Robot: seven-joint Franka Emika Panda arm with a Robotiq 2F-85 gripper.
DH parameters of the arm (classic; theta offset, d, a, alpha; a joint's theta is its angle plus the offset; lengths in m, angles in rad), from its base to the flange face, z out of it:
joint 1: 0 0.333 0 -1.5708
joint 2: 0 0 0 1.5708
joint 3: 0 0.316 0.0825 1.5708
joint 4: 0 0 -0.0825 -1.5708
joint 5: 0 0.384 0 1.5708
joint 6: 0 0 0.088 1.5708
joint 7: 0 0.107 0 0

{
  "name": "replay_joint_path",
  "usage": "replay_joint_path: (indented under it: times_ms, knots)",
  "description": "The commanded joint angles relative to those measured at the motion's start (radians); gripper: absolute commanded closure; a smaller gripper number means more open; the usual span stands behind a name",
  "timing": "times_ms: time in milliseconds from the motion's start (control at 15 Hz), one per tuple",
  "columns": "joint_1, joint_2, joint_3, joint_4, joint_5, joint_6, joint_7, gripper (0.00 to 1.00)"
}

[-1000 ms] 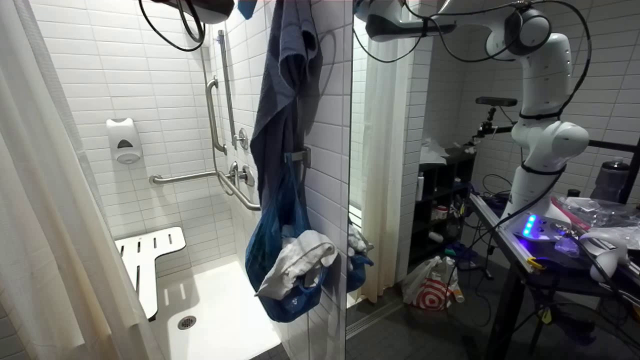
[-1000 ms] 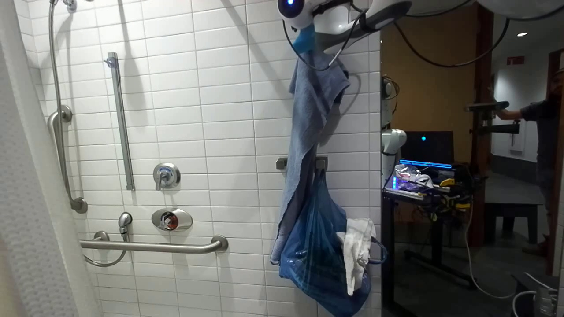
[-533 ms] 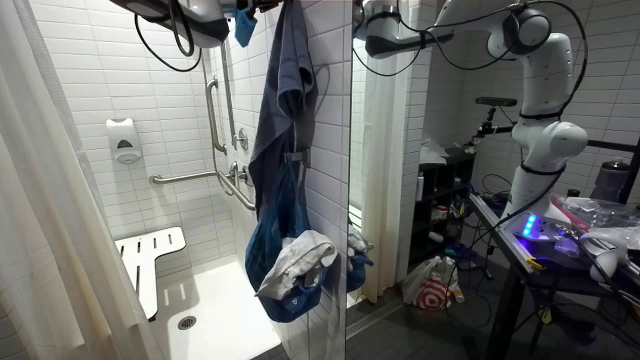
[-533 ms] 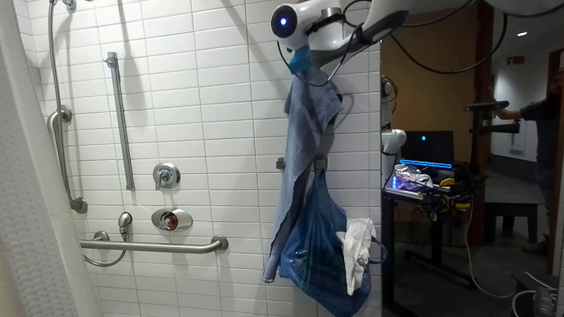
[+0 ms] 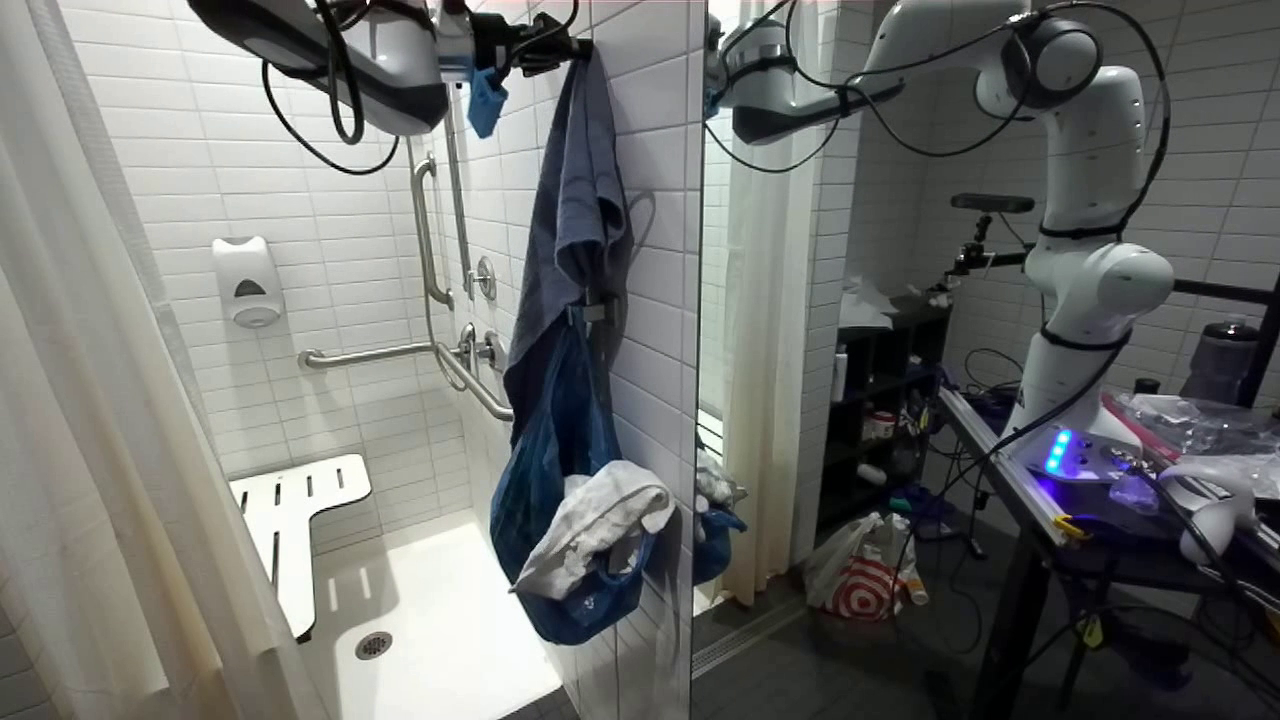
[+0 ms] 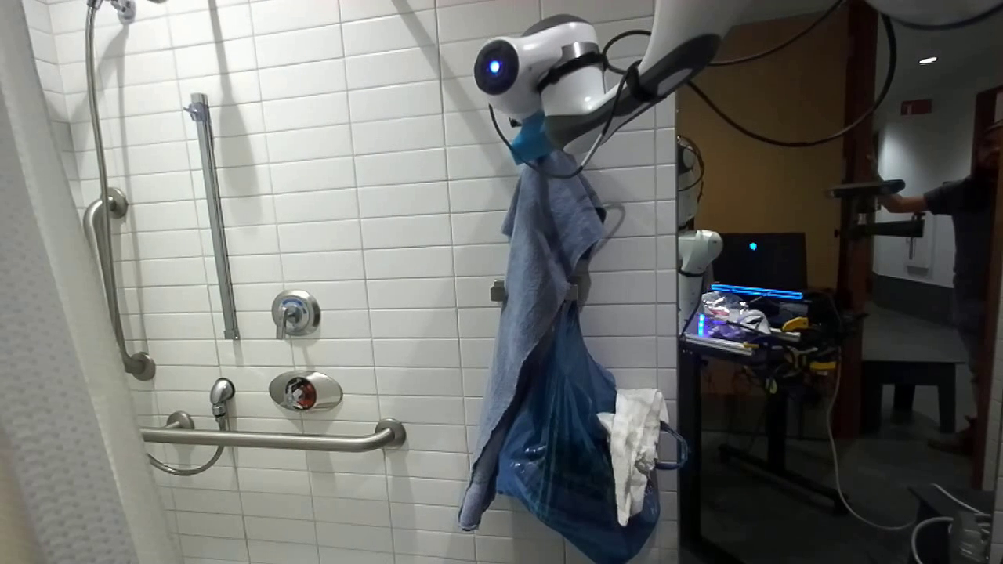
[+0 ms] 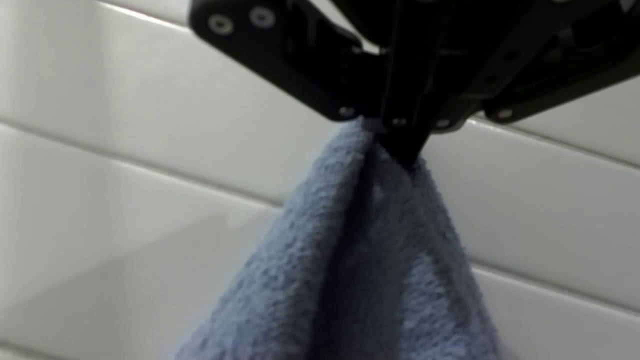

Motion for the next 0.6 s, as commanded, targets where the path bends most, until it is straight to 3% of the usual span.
replay_joint_path:
  times_ms: [0,533]
  knots:
    - [0.002,0.017,-0.033,-0.018,0.037,0.010,0.013,1.00]
    - [0.010,0.006,-0.037,-0.046,0.068,0.009,0.012,1.00]
